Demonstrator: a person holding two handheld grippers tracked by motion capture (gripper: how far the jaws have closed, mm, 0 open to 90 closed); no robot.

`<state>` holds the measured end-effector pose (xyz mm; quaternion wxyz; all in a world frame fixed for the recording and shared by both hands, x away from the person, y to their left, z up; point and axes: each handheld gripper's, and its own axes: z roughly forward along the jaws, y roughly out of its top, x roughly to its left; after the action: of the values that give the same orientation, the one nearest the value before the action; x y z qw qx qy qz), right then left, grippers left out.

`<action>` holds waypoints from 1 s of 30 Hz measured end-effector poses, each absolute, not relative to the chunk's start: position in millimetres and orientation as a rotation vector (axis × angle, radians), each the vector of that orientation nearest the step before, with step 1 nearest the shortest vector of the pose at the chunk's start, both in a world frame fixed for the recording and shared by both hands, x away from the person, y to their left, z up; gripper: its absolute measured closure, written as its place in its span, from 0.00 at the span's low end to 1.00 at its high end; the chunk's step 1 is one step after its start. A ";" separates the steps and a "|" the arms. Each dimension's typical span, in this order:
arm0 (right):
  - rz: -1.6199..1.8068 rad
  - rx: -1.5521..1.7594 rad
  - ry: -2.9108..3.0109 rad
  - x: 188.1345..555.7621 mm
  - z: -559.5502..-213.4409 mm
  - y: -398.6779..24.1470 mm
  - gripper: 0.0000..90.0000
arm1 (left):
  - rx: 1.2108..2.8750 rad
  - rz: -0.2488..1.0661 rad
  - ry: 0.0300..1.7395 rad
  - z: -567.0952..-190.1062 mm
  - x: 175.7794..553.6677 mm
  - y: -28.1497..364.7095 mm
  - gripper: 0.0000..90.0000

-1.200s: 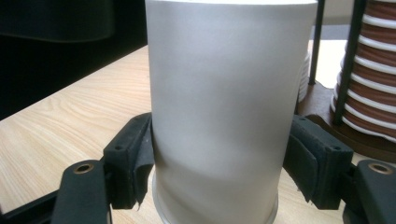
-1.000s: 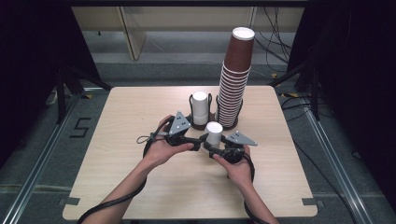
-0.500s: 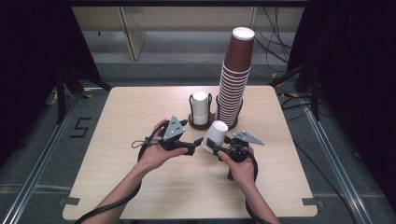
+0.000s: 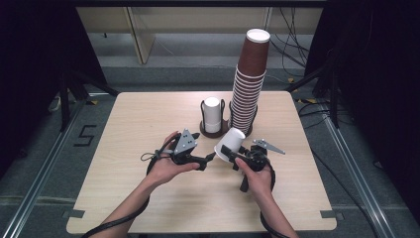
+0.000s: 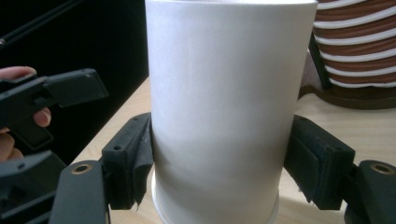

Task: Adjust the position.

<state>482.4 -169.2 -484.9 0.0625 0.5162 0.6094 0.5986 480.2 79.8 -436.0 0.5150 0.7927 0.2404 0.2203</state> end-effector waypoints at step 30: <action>1.897 1.651 1.821 481.1 -486.3 -167.8 0.33 | 1.987 0.439 0.497 -461.5 492.6 38.6 0.07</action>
<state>481.1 -167.8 -486.3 0.0182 0.5317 0.5864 0.6109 492.6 38.6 -461.5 0.4999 0.8216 0.2055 0.1814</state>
